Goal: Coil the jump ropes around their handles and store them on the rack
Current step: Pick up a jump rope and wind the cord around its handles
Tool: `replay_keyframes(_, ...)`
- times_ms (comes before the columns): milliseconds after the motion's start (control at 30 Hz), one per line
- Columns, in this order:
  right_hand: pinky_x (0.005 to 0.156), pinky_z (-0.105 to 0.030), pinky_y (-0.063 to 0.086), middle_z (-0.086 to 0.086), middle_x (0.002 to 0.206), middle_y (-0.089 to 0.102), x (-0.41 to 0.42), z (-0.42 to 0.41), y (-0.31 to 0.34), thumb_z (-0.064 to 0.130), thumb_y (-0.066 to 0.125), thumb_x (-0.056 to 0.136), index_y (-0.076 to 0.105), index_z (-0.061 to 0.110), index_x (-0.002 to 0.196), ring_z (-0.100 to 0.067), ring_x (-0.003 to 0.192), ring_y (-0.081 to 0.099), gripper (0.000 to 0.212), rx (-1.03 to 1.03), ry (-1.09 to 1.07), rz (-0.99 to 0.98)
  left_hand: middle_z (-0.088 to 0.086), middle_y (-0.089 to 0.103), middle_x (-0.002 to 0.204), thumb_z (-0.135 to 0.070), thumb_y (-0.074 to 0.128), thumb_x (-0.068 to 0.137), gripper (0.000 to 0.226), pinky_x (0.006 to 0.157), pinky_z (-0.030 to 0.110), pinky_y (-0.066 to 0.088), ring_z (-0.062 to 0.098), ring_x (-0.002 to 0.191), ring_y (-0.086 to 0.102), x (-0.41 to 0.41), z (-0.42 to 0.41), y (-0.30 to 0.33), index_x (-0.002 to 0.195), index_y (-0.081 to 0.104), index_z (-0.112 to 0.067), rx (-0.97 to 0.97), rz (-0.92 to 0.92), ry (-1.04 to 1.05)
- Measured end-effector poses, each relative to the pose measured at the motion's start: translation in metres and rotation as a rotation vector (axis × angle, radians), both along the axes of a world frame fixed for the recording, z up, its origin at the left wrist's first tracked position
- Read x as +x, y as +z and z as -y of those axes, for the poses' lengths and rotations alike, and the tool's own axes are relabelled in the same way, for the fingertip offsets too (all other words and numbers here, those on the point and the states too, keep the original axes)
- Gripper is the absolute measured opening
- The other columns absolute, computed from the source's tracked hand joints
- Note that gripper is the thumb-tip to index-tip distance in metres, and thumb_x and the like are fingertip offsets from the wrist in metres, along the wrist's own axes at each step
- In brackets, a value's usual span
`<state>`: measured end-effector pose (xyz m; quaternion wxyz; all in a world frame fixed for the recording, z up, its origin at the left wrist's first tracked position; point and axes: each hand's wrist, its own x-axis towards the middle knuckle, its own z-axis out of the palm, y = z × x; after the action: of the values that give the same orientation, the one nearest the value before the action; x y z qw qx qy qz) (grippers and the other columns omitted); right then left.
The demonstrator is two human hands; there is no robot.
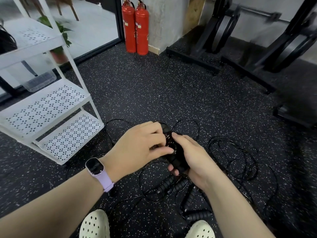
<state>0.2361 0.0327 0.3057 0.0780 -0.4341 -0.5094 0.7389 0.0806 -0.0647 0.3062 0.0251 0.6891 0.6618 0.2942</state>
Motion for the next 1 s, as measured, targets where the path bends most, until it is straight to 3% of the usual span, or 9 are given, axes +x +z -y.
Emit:
replay_keyframes(167, 0.044, -0.029, 0.043, -0.011, 0.083, 0.076, -0.004, 0.002, 0.003, 0.044, 0.058, 0.103, 0.058, 0.012, 0.117, -0.025, 0.052, 0.061, 0.035, -0.02, -0.001, -0.043, -0.013, 0.057, 0.084, -0.056, 0.057, 0.091, 0.036, 0.072, 0.02, 0.041, 0.009, 0.081, 0.056, -0.004, 0.006, -0.004, 0.073, 0.062, -0.025, -0.046, 0.261, 0.116)
replay_keyframes(300, 0.045, -0.031, 0.048, -0.015, 0.093, 0.079, -0.007, 0.004, 0.005, 0.048, 0.053, 0.104, 0.058, 0.014, 0.123, -0.026, 0.055, 0.064, 0.039, -0.012, -0.013, -0.054, -0.013, 0.058, 0.082, -0.06, 0.052, 0.093, 0.038, 0.07, 0.017, 0.037, 0.007, 0.082, 0.057, -0.005, 0.004, -0.003, 0.073, 0.06, -0.029, -0.034, 0.336, 0.227)
replay_keyframes(467, 0.047, -0.032, 0.049, -0.017, 0.099, 0.079, -0.009, 0.006, 0.003, 0.062, 0.05, 0.101, 0.059, 0.015, 0.129, -0.027, 0.06, 0.066, 0.055, -0.038, -0.055, -0.051, -0.023, 0.058, 0.094, -0.06, 0.047, 0.1, 0.033, 0.086, 0.01, 0.034, 0.0, 0.1, 0.052, -0.014, 0.001, 0.001, 0.085, 0.062, -0.034, 0.01, 0.253, 0.35)
replay_keyframes(633, 0.045, -0.031, 0.049, -0.018, 0.095, 0.078, -0.01, 0.005, 0.005, 0.062, 0.052, 0.1, 0.061, 0.012, 0.132, -0.029, 0.058, 0.066, 0.06, -0.122, -0.108, -0.113, -0.021, 0.054, 0.102, -0.043, 0.041, 0.106, 0.019, 0.082, 0.007, 0.038, -0.006, 0.099, 0.052, -0.019, 0.004, -0.006, 0.105, 0.057, -0.033, -0.035, 0.32, 0.472)
replay_keyframes(700, 0.044, -0.031, 0.049, -0.018, 0.095, 0.078, -0.01, 0.005, 0.006, 0.061, 0.051, 0.1, 0.063, 0.011, 0.13, -0.03, 0.058, 0.066, 0.059, -0.147, -0.116, -0.142, -0.016, 0.059, 0.111, -0.05, 0.039, 0.105, 0.024, 0.088, 0.014, 0.046, -0.005, 0.097, 0.059, -0.021, 0.003, -0.005, 0.117, 0.051, -0.033, -0.14, 0.553, 0.56)
replay_keyframes(767, 0.044, -0.03, 0.049, -0.019, 0.099, 0.078, -0.01, 0.005, 0.007, 0.061, 0.048, 0.101, 0.067, 0.01, 0.127, -0.03, 0.058, 0.066, 0.06, -0.166, -0.115, -0.17, -0.004, 0.067, 0.119, -0.06, 0.04, 0.102, 0.038, 0.086, 0.028, 0.057, 0.003, 0.093, 0.069, -0.021, 0.002, -0.001, 0.126, 0.046, -0.031, -0.305, 0.962, 0.576)
replay_keyframes(867, 0.045, -0.031, 0.051, -0.022, 0.106, 0.077, -0.01, 0.004, 0.007, 0.062, 0.043, 0.102, 0.07, 0.01, 0.123, -0.03, 0.061, 0.066, 0.062, -0.17, -0.076, -0.214, 0.016, 0.073, 0.119, -0.069, 0.052, 0.091, 0.067, 0.093, 0.04, 0.059, 0.027, 0.105, 0.074, -0.018, 0.001, 0.003, 0.138, 0.048, -0.021, -0.456, 1.512, 0.35)
replay_keyframes(1000, 0.05, -0.034, 0.054, -0.021, 0.104, 0.077, -0.009, 0.003, 0.006, 0.067, 0.039, 0.1, 0.069, 0.013, 0.125, -0.031, 0.066, 0.069, 0.067, -0.123, 0.003, -0.219, 0.016, 0.072, 0.124, -0.062, 0.07, 0.085, 0.06, 0.098, 0.041, 0.058, 0.031, 0.114, 0.07, -0.01, -0.002, 0.003, 0.128, 0.069, -0.02, -0.428, 1.587, 0.223)
